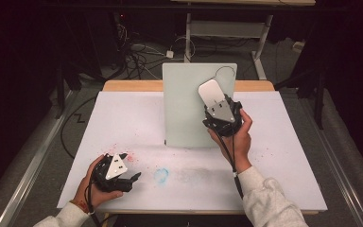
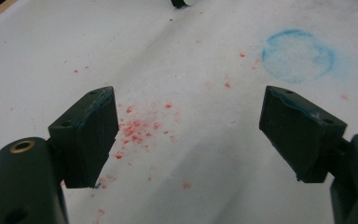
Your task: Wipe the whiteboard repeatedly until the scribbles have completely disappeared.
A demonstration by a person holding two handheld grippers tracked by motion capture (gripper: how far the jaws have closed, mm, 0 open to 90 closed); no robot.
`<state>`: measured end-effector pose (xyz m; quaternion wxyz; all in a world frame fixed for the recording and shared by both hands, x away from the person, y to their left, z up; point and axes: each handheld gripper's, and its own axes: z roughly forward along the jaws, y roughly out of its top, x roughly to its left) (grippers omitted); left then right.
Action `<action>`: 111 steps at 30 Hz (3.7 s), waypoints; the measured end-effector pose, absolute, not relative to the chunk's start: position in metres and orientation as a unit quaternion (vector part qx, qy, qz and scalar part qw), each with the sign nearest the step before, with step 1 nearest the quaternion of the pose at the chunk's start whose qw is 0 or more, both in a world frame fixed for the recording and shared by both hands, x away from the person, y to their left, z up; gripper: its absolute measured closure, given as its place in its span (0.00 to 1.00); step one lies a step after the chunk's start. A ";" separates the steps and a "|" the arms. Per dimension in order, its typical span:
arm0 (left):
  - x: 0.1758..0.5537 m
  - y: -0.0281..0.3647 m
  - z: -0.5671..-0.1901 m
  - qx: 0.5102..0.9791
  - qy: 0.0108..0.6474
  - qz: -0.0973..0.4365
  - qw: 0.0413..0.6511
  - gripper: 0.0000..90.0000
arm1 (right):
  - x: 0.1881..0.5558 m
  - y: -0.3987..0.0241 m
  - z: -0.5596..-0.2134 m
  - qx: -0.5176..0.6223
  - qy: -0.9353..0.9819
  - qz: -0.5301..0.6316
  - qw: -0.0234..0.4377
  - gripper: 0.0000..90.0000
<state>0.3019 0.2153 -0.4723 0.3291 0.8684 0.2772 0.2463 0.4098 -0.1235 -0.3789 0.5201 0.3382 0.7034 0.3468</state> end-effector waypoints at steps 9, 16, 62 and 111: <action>0.302 0.216 -0.472 0.867 0.277 0.248 0.332 0.22 | 0.416 -0.133 -0.362 0.354 0.692 0.373 0.506 0.34; 0.301 0.217 -0.472 0.866 0.278 0.248 0.333 0.22 | 0.425 -0.153 -0.337 0.390 0.662 0.384 0.512 0.34; 0.302 0.217 -0.472 0.867 0.278 0.247 0.331 0.22 | 0.418 -0.137 -0.357 0.339 0.702 0.355 0.516 0.34; 0.301 0.216 -0.472 0.868 0.277 0.246 0.332 0.22 | 0.427 -0.154 -0.331 0.384 0.668 0.372 0.517 0.34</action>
